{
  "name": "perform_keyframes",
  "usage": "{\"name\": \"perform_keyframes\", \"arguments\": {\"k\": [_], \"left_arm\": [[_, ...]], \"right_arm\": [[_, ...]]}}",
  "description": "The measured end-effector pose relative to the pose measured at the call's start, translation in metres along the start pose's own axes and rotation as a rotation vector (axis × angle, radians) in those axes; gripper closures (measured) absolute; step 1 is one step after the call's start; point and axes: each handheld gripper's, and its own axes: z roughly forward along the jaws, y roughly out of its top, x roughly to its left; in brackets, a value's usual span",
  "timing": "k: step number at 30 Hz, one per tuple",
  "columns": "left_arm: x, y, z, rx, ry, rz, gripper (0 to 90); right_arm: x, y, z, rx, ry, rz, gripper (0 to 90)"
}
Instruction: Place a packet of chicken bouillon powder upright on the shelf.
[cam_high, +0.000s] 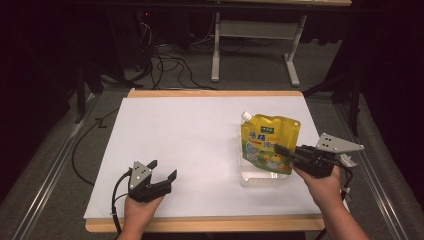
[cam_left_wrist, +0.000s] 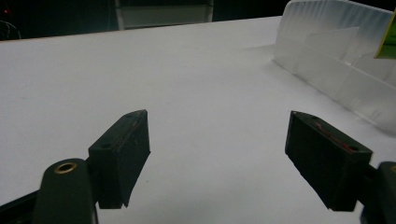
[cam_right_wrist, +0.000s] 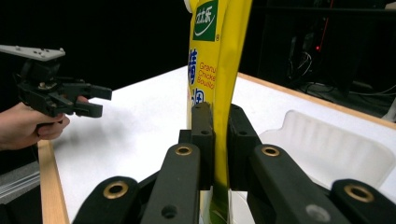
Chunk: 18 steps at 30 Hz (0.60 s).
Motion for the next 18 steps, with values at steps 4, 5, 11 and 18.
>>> {"name": "perform_keyframes", "arguments": {"k": [4, 5, 11, 18], "left_arm": [[0.000, 0.000, 0.000, -0.002, 0.001, 0.000, 22.7], [0.001, 0.000, 0.000, -0.003, 0.000, -0.001, 22.7], [0.000, 0.000, 0.000, -0.003, 0.001, -0.001, 22.7], [0.000, 0.000, 0.000, 0.001, 0.000, -0.001, 22.7]], "right_arm": [[-0.001, -0.005, 0.006, 0.015, -0.004, 0.011, 85.6], [-0.002, -0.007, 0.008, 0.019, -0.010, 0.013, 85.6], [-0.003, -0.016, 0.014, 0.036, -0.023, 0.020, 85.6], [-0.004, -0.029, 0.021, 0.050, -0.036, 0.027, 85.5]]}}
